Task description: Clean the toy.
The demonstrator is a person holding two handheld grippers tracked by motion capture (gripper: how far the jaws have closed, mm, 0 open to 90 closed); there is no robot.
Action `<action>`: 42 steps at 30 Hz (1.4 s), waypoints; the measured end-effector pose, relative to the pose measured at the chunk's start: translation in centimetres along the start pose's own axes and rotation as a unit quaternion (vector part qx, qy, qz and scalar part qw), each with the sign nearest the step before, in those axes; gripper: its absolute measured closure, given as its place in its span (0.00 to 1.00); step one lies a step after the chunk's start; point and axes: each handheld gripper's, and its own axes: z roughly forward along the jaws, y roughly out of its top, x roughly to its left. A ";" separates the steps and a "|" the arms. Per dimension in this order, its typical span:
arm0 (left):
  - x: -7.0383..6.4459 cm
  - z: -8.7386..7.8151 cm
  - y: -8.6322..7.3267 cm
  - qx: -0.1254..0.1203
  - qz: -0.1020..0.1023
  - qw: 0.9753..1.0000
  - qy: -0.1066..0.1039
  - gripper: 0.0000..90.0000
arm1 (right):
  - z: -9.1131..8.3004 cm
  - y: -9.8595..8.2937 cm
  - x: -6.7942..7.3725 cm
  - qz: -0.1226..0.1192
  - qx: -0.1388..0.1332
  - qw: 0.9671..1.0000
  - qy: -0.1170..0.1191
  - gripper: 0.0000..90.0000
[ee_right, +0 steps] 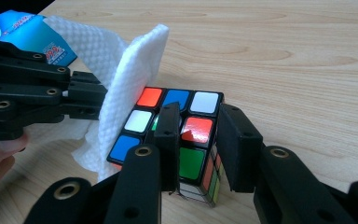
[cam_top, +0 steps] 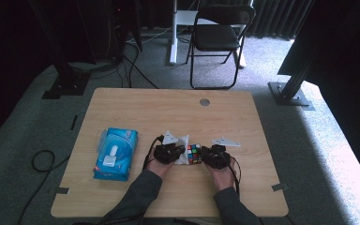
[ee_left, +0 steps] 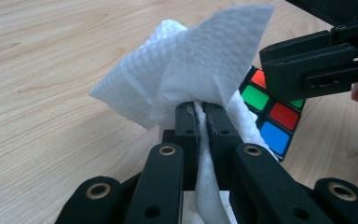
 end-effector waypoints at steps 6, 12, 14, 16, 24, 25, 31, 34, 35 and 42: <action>0.2 0.1 0.1 0.003 0.002 1.000 -0.002 0.96 | 0.0 0.0 0.1 -0.002 -0.001 1.000 -0.002 0.78; 0.2 0.3 0.1 0.005 -0.001 1.000 0.005 0.96 | 0.0 0.0 0.1 -0.002 -0.001 1.000 -0.004 0.78; 0.1 0.3 0.1 0.006 0.000 1.000 0.007 0.96 | 0.0 -0.1 0.1 -0.002 -0.002 1.000 -0.004 0.78; -0.1 0.3 0.2 0.007 0.002 1.000 0.017 0.96 | 0.0 -0.1 0.1 -0.001 -0.003 1.000 -0.003 0.78; -0.3 0.6 0.0 0.015 -0.010 0.999 0.036 0.96 | 0.0 -0.1 0.1 0.001 -0.003 1.000 -0.003 0.78; -0.3 0.6 0.0 0.014 -0.013 0.999 0.036 0.96 | 0.0 -0.1 0.1 0.001 -0.004 1.000 -0.002 0.78; -0.1 0.9 -0.2 0.025 -0.016 0.999 0.030 0.96 | 0.0 -0.1 0.1 0.002 -0.004 1.000 -0.003 0.78; 0.0 1.5 -0.7 0.038 -0.019 0.999 0.029 0.96 | 0.0 -0.1 0.1 0.002 -0.004 1.000 -0.003 0.78; 0.1 1.7 -0.9 0.041 -0.018 0.999 0.029 0.96 | 0.0 -0.1 0.1 0.002 -0.004 1.000 -0.003 0.78; 0.2 2.5 -1.7 0.056 -0.014 0.998 0.029 0.96 | 0.0 -0.2 0.1 0.001 -0.005 1.000 -0.003 0.78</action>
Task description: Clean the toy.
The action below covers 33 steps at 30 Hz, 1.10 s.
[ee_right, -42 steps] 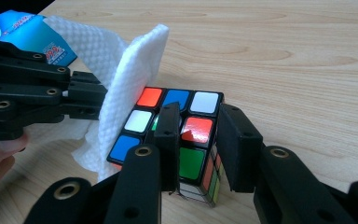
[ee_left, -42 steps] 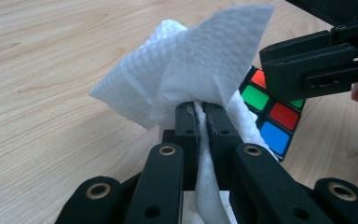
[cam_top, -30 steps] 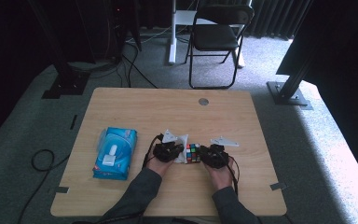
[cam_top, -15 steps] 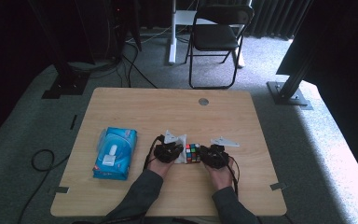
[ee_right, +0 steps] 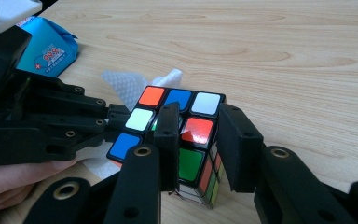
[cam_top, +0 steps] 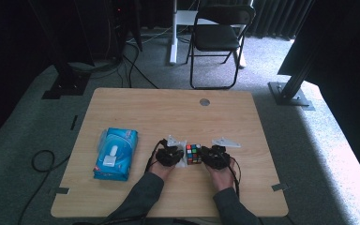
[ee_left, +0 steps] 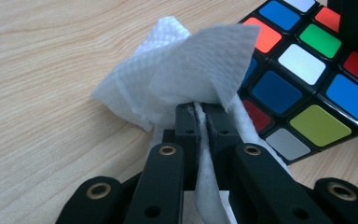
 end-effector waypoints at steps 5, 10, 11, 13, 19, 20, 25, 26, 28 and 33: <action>0.0 0.0 -0.1 -0.004 0.000 1.000 0.000 0.95 | 0.0 0.0 0.0 0.000 0.000 1.000 -0.001 0.78; -0.1 0.0 -0.1 -0.003 -0.002 1.000 0.001 0.95 | 0.0 0.0 0.0 0.000 0.000 1.000 -0.001 0.78; -0.1 -0.1 -0.1 -0.003 0.001 1.000 0.002 0.95 | 0.0 0.0 0.0 -0.001 0.000 1.000 0.000 0.78; -0.1 -0.1 -0.2 -0.004 -0.001 1.000 -0.001 0.95 | 0.0 0.0 0.0 0.000 0.000 1.000 0.000 0.78; -0.1 -0.4 -0.4 -0.010 -0.004 1.000 -0.004 0.95 | 0.0 0.0 0.0 0.000 -0.001 1.000 0.000 0.78; -0.2 -0.6 -0.4 -0.015 -0.005 1.000 -0.010 0.95 | 0.0 0.0 0.0 0.000 0.000 1.000 0.000 0.78; -0.3 -1.4 -0.4 -0.027 -0.004 0.999 -0.017 0.95 | 0.0 0.0 0.0 0.000 -0.001 1.000 0.000 0.78; -0.3 -1.5 -0.4 -0.029 -0.002 0.999 -0.018 0.95 | 0.0 0.0 0.0 -0.001 -0.001 1.000 0.000 0.78; -0.4 -1.9 -0.2 -0.035 0.001 0.999 -0.020 0.94 | 0.0 0.0 0.0 0.000 -0.001 1.000 0.000 0.78; -0.9 -2.7 0.2 -0.046 0.006 0.999 -0.023 0.94 | 0.0 0.0 0.0 0.000 -0.001 1.000 0.001 0.78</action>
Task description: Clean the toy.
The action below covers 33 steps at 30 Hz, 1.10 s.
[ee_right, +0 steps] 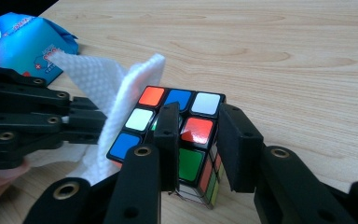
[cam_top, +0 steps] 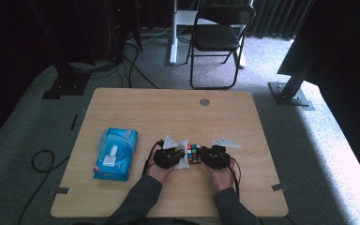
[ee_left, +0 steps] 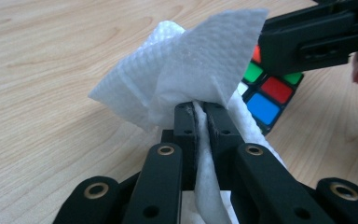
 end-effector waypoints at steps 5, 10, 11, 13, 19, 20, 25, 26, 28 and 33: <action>-0.1 -0.4 0.2 -0.007 0.002 1.000 -0.003 0.94 | 0.0 0.0 0.0 -0.001 0.000 1.000 0.000 0.78; -0.1 -0.2 0.3 -0.007 -0.005 1.000 -0.006 0.95 | 0.0 0.0 0.0 0.000 0.000 1.000 0.000 0.78; -0.1 -0.2 0.3 -0.007 -0.005 1.000 -0.006 0.95 | 0.0 0.0 0.0 0.000 0.000 1.000 0.000 0.78; 0.0 -0.1 0.3 -0.006 -0.005 1.000 -0.007 0.95 | 0.0 0.0 0.0 0.000 0.000 1.000 0.000 0.78; 0.1 0.0 0.2 -0.008 -0.011 1.000 -0.005 0.95 | 0.0 0.0 0.0 0.000 -0.001 1.000 -0.002 0.78; 0.0 0.0 0.3 -0.006 -0.007 1.000 -0.003 0.95 | 0.0 0.0 0.1 0.000 -0.001 1.000 -0.003 0.78; 0.0 0.5 0.3 0.012 0.000 1.000 0.011 0.95 | 0.0 0.0 0.0 0.000 -0.001 1.000 -0.002 0.78; -0.1 0.7 0.1 0.019 0.001 1.000 0.016 0.95 | 0.0 0.0 0.0 0.000 -0.001 1.000 -0.002 0.78; 0.0 1.2 -0.2 0.025 -0.004 1.000 0.017 0.95 | 0.0 0.0 0.0 0.000 -0.001 1.000 -0.002 0.78; 0.1 1.3 -0.2 0.029 -0.003 0.999 0.019 0.95 | 0.0 0.0 0.0 0.000 -0.001 1.000 -0.001 0.78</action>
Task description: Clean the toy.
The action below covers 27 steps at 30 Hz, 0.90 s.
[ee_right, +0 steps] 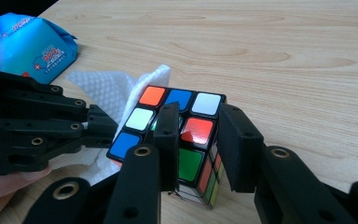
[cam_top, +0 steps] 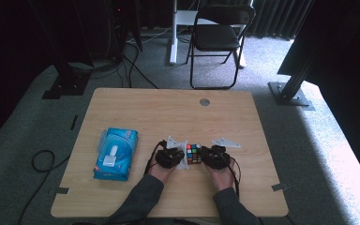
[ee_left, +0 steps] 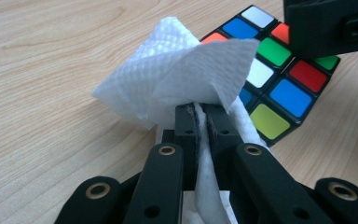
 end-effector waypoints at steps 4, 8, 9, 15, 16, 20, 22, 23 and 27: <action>-0.1 1.0 -0.4 0.024 0.008 1.000 0.011 0.95 | 0.0 0.0 0.0 0.000 0.000 1.000 0.000 0.78; -0.1 1.0 -0.6 0.019 0.002 1.000 0.011 0.95 | 0.0 0.0 0.0 0.000 -0.001 1.000 0.000 0.78; -0.1 1.0 -0.5 0.020 0.001 1.000 0.011 0.95 | 0.0 0.0 0.0 0.000 0.000 1.000 0.000 0.78; -0.1 0.9 -0.6 0.020 -0.005 1.000 0.011 0.95 | 0.0 0.0 0.0 0.000 0.000 1.000 0.000 0.78; -0.2 0.9 -0.6 0.022 -0.006 1.000 0.010 0.95 | 0.0 0.0 0.0 0.000 -0.001 1.000 0.000 0.78; -0.2 0.8 -0.4 0.025 -0.001 1.000 0.011 0.95 | 0.0 0.0 0.0 0.000 -0.002 1.000 0.000 0.78; -0.2 0.8 -0.4 0.026 0.000 1.000 0.010 0.95 | 0.0 0.0 0.0 0.000 -0.002 1.000 0.000 0.78; -0.2 0.8 -0.4 0.026 0.000 1.000 0.009 0.95 | 0.0 0.0 0.0 0.000 -0.002 1.000 0.000 0.78; -0.2 0.5 -0.3 0.020 -0.003 1.000 0.007 0.95 | 0.0 -0.1 0.0 0.000 -0.002 1.000 0.000 0.78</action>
